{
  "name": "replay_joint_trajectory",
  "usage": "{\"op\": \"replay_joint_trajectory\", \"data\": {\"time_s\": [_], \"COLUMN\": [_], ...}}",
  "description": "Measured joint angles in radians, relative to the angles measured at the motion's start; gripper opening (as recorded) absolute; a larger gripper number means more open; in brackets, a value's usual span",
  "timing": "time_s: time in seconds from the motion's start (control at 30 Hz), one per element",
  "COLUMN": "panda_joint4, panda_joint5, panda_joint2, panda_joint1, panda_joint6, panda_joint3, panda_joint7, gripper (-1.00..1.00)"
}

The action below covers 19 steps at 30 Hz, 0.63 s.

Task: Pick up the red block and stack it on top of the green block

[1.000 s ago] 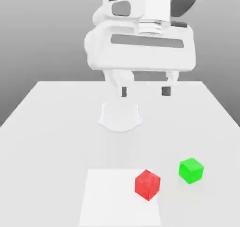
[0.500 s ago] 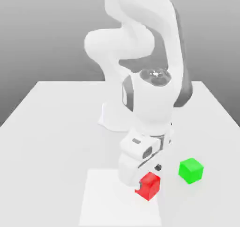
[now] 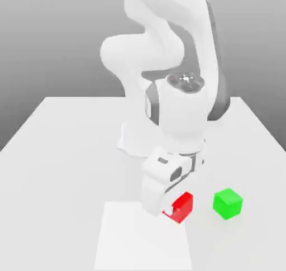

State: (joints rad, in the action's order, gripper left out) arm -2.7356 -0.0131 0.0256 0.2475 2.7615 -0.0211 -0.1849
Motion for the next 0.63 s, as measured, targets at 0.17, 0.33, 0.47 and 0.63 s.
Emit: {"op": "replay_joint_trajectory", "data": {"time_s": [0.17,0.33,0.47,0.63], "panda_joint4": [-0.02,-0.034,-0.029,-0.028], "panda_joint5": [-0.023,-0.012,0.044,0.069], "panda_joint2": [-0.081,-0.101,0.019,0.079], "panda_joint1": [0.13,0.195,0.196,0.205], "panda_joint6": [-0.058,-0.066,0.048,0.105], "panda_joint3": [-0.069,-0.133,-0.127,-0.113], "panda_joint7": [-0.141,-0.278,-0.327,-0.345], "gripper": [-1.0,-1.0,-1.0,1.0]}}
